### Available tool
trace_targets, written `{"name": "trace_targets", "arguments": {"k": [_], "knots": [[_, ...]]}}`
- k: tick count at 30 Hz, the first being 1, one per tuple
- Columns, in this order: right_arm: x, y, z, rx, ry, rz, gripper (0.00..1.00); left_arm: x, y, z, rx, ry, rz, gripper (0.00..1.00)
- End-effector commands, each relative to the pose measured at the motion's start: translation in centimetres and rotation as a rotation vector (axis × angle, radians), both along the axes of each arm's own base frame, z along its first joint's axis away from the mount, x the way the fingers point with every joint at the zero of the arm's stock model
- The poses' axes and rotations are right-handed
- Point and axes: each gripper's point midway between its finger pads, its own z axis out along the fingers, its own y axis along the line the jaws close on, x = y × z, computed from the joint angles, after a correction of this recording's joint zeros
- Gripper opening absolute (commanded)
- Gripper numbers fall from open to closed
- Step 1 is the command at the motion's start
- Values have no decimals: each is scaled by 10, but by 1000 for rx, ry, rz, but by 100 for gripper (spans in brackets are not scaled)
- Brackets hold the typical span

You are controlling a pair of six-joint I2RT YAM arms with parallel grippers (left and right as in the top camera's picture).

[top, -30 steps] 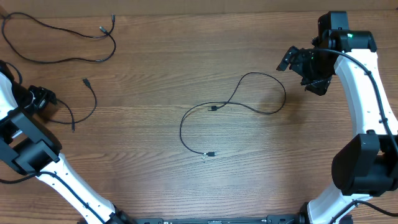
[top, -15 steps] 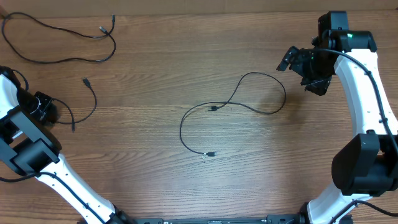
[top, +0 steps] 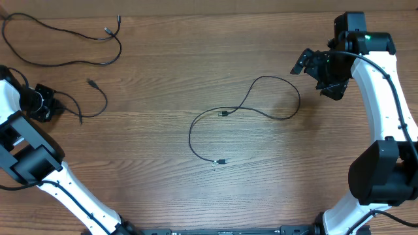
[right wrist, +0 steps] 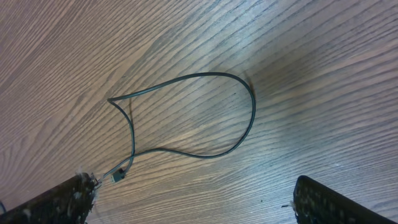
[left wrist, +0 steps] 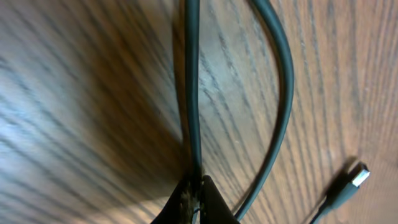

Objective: Untangle cables

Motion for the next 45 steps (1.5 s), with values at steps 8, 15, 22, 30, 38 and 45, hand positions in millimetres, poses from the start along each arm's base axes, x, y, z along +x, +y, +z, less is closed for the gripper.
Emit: {"name": "trace_targets", "arguments": {"k": [8, 15, 22, 30, 38, 45], "knots": [[-1, -1, 7, -4, -21, -2, 100, 22, 0, 45, 7, -101, -90, 95], [-1, -1, 7, -4, -21, -2, 100, 42, -31, 126, -71, -280, -237, 100], [-1, -1, 7, -4, -21, -2, 100, 62, -128, 153, -168, -418, -591, 100], [-1, -1, 7, -4, -21, -2, 100, 75, -246, 136, -106, -311, -894, 100], [18, -1, 13, -1, -102, -3, 100, 64, -334, 117, 47, -159, -1118, 100], [13, -19, 8, -138, -98, 133, 100, 46, -402, 110, 149, -89, -1272, 100]]}}
